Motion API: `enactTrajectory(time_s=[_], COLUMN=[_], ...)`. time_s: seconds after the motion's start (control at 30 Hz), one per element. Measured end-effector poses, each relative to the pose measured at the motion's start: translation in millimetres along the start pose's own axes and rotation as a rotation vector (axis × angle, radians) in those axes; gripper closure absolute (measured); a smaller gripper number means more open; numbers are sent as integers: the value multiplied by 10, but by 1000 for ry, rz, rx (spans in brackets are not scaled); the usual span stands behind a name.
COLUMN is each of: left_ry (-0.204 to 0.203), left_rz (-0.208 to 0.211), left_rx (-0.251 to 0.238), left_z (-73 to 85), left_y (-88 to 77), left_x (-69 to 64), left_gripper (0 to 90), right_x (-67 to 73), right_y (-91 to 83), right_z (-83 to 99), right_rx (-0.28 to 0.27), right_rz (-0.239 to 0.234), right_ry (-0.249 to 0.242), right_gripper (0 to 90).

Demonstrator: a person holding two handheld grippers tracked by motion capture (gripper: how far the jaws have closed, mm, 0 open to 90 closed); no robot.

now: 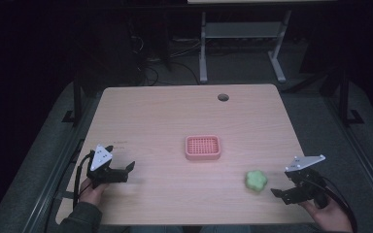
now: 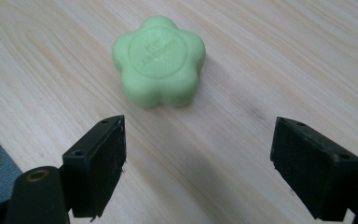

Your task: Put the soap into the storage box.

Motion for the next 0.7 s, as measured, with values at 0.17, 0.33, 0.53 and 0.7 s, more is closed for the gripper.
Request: enactTrajectory(time_s=[0.17, 0.33, 0.53, 0.7], left_ry=[3, 3, 1, -2], left_rz=[-3, -1, 1, 1], left_rx=[-3, -2, -3, 0], left_z=[-4, -4, -4, 0], left_y=[0, 0, 0, 1], left_x=[9, 8, -3, -1], left_gripper=[0, 0, 0, 0], right_x=[32, 66, 93, 132], right_y=[41, 106, 169, 225], right_z=[-112, -177, -240, -271], right_rx=[22, 52, 64, 90], right_rz=[-18, -39, -58, -70], right_ry=[-26, -42, -66, -73], right_gripper=[172, 159, 154, 153])
Point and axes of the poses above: each handheld gripper's, and its own axes: y roughly forward along the jaws, z roughly out of its underside, x roughly to its left, the point moved 10 cm from there along y, roughly forward along the jaws, and after that the axes turned 12 degrees about -x, right-handed, at the moved point
